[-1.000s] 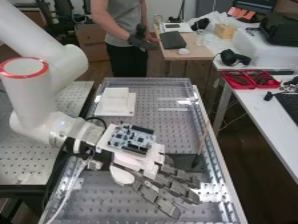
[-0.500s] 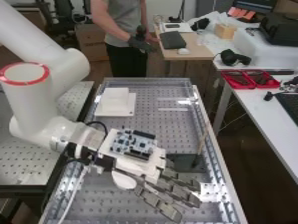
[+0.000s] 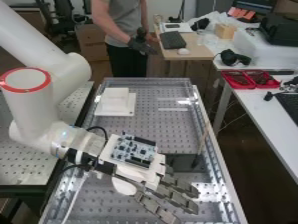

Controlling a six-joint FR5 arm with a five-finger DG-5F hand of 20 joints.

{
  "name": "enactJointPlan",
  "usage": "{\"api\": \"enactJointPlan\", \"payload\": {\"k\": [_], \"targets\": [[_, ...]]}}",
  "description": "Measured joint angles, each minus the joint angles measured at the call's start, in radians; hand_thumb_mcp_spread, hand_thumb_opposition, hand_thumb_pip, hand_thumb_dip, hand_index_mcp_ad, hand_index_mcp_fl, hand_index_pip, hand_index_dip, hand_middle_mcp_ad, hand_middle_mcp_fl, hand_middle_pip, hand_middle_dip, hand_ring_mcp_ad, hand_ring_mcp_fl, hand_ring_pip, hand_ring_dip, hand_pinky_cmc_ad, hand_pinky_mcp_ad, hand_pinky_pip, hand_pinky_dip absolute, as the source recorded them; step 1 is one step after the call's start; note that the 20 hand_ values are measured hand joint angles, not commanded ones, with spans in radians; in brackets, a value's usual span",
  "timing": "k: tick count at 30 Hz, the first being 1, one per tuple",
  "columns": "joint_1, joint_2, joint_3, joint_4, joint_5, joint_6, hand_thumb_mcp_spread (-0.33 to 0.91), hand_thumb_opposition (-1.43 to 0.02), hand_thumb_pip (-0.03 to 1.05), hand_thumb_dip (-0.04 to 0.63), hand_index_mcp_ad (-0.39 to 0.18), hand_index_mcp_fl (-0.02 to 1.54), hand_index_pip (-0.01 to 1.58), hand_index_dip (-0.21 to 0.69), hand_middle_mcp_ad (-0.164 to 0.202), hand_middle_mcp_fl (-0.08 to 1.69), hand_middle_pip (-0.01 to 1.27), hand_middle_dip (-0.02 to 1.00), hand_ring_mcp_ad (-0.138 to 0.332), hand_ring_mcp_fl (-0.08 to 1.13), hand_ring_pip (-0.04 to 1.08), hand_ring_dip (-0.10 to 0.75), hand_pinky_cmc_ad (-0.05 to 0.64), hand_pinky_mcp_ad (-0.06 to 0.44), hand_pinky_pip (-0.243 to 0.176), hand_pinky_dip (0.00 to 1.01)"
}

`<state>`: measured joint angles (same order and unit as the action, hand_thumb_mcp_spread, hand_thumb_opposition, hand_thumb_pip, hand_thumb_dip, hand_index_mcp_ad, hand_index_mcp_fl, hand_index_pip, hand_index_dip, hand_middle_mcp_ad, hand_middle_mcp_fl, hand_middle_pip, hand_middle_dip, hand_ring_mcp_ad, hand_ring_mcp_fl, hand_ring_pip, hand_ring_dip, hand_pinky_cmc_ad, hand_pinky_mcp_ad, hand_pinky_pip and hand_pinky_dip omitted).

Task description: Grab the paper clip and place it in the clear container

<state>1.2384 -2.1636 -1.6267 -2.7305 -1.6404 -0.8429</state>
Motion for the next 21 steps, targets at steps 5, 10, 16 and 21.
{"api": "enactJointPlan", "payload": {"k": [5, 10, 16, 21], "targets": [[-0.004, -0.004, 0.004, -0.003, -0.005, 0.000, 0.54, -0.88, 0.54, 0.272, -0.152, 0.42, 1.38, 0.166, -0.037, 0.11, 0.12, 0.16, 0.084, 0.01, 0.11, 0.072, 0.295, 0.229, 0.003, 0.14], [-0.005, -0.008, 0.005, -0.001, -0.008, 0.014, 0.54, -0.87, 0.54, 0.269, -0.152, 0.42, 1.38, 0.166, -0.037, 0.10, 0.13, 0.17, 0.084, 0.01, 0.10, 0.073, 0.314, 0.232, 0.003, 0.14], [-0.004, -0.016, 0.012, -0.007, -0.017, 0.015, 0.54, -0.87, 0.54, 0.272, -0.152, 0.42, 1.38, 0.166, -0.037, 0.11, 0.13, 0.17, 0.086, 0.01, 0.11, 0.073, 0.314, 0.232, 0.003, 0.14], [-0.009, -0.020, 0.020, -0.013, -0.024, 0.007, 0.54, -0.87, 0.54, 0.272, -0.152, 0.42, 1.38, 0.166, -0.035, 0.11, 0.13, 0.17, 0.086, 0.01, 0.11, 0.073, 0.314, 0.232, 0.003, 0.14]]}}
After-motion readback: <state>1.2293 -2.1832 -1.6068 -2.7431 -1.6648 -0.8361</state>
